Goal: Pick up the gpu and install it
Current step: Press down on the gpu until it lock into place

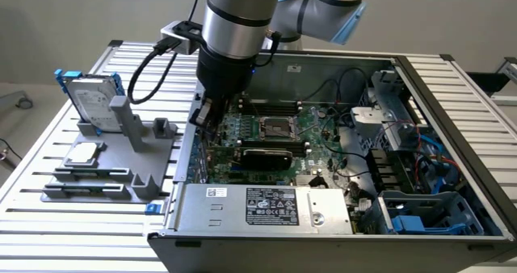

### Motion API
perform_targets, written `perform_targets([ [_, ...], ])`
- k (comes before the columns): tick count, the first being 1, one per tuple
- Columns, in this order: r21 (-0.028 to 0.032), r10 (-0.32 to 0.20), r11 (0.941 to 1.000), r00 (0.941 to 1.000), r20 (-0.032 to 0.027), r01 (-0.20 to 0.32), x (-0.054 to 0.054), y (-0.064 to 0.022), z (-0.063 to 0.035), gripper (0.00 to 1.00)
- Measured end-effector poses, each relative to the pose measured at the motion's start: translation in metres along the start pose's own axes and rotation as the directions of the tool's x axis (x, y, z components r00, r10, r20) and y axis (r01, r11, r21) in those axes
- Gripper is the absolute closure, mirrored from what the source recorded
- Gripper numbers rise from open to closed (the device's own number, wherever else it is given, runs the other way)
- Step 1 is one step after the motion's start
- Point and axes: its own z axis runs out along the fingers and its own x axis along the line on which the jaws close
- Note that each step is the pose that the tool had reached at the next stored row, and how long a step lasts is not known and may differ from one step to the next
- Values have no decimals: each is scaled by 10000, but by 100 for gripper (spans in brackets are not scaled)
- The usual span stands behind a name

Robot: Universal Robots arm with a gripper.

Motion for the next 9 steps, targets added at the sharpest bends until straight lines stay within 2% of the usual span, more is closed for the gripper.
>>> perform_targets([
  [9, -2, 21, 10000, 10000, 4, -21, -4, -12, 46, 89],
])
